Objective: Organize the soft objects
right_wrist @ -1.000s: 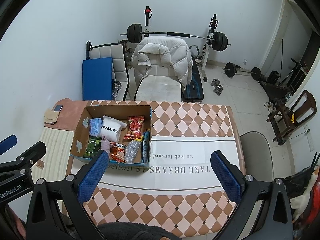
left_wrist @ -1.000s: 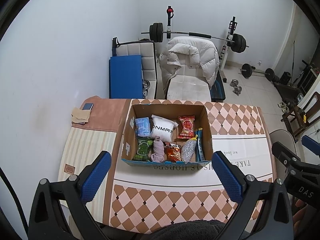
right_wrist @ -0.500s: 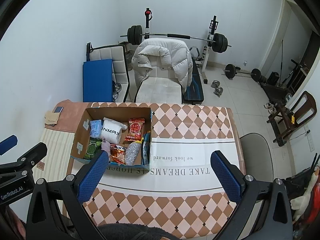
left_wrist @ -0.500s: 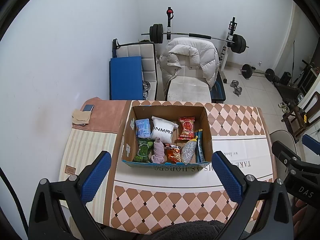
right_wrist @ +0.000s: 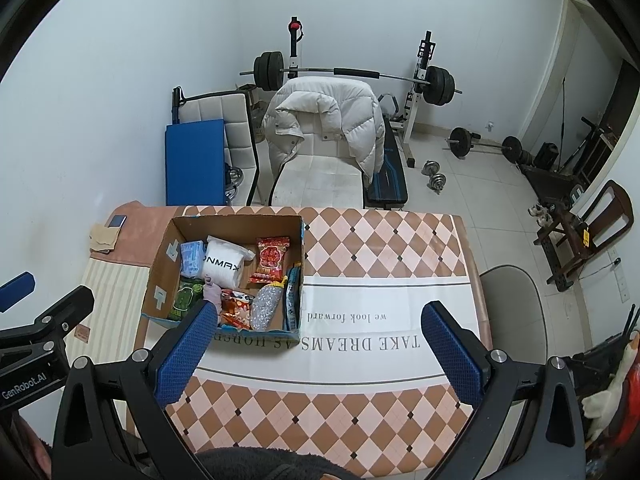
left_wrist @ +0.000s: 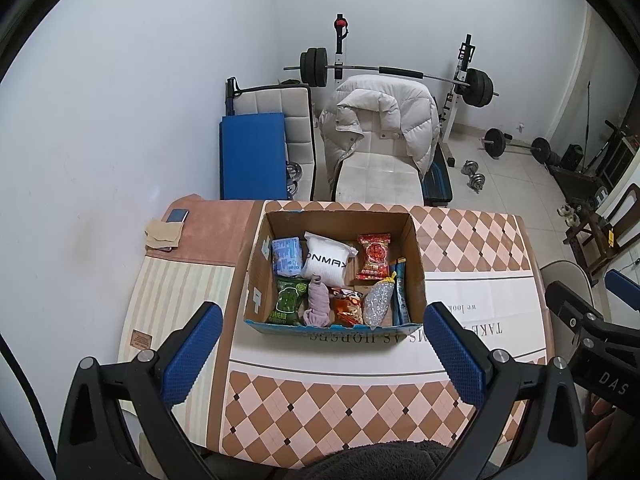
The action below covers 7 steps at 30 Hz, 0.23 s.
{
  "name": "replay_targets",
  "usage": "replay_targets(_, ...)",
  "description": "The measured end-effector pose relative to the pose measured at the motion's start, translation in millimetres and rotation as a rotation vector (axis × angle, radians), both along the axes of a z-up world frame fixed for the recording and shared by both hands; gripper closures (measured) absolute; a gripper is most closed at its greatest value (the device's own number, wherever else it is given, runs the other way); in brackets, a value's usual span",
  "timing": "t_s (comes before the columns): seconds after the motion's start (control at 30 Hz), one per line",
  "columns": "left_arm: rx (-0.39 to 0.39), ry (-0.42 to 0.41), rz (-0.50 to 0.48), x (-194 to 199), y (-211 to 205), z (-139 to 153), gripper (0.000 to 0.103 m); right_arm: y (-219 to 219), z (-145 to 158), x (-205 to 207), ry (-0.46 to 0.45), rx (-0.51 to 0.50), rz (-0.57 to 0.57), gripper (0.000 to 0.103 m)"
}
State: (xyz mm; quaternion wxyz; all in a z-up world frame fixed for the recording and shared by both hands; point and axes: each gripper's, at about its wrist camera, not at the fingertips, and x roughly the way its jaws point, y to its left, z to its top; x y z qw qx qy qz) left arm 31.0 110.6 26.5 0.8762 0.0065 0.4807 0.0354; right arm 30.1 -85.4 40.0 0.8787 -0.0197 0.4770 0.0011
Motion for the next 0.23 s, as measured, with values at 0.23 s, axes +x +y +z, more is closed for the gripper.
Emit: replay_targets(0.23,0.003,-0.008,0.004,-0.3,3.9,-0.8,0.0,-0.8,0.9,0.3,-0.003,0.0,0.001,0.0)
